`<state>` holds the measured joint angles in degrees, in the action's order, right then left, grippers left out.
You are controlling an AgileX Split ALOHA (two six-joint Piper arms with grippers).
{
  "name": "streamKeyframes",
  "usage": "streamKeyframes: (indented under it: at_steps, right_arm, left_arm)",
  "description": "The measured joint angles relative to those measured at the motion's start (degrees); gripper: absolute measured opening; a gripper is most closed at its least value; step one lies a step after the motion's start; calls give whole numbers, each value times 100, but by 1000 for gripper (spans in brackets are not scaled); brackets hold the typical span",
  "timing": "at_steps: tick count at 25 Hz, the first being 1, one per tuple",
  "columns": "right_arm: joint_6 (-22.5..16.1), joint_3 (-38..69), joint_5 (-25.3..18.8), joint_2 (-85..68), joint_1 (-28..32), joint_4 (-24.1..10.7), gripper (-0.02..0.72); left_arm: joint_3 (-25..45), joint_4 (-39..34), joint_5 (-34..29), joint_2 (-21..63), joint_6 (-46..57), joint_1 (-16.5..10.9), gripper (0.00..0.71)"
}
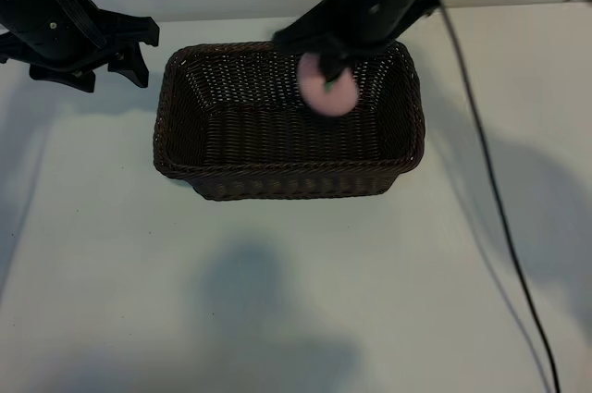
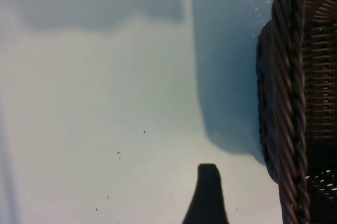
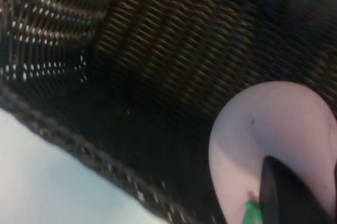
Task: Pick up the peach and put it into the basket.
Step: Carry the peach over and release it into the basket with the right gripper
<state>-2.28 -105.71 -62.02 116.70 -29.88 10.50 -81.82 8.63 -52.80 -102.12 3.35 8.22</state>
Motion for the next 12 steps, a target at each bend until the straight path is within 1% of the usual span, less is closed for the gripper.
streamKeyframes:
  at_steps: [4, 7, 10, 12]
  right_arm:
    - [0, 0, 294, 461, -93, 0, 44]
    - [0, 0, 432, 811, -93, 0, 44]
    - [0, 0, 474, 1040, -93, 0, 47]
    - [0, 0, 479, 1072, -93, 0, 68]
  left_arm:
    - [0, 0, 0, 0, 0, 0, 598]
    - [0, 0, 0, 0, 0, 0, 598]
    - [0, 0, 0, 0, 0, 0, 598]
    - [0, 0, 0, 0, 0, 0, 598]
